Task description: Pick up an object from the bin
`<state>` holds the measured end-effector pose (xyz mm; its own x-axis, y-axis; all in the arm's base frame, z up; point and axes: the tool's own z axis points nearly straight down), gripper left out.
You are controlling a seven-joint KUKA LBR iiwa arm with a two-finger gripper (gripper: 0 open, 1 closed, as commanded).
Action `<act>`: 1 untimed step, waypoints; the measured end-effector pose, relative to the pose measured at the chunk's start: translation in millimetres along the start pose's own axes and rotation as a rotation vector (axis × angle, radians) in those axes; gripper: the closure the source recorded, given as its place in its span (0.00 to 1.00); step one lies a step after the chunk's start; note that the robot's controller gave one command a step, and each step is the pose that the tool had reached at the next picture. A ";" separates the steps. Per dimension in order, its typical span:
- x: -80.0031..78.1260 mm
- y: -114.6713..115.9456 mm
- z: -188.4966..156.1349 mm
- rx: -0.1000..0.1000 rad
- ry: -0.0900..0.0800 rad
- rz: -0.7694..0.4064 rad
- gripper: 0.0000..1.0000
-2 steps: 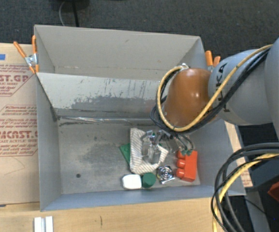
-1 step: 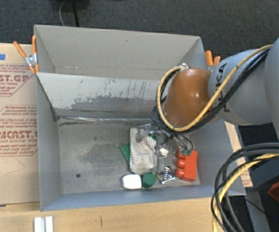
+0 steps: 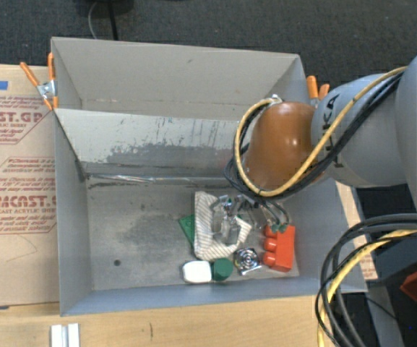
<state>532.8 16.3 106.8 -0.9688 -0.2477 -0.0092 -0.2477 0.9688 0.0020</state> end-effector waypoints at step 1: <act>0.0 0.0 0.0 0.000 0.000 0.000 1.00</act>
Offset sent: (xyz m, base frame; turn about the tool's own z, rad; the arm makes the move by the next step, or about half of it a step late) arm 0.0144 0.0630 -0.0368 0.0768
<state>532.8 16.3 106.8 -0.9688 -0.2477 -0.0092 -0.2478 0.9688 0.0020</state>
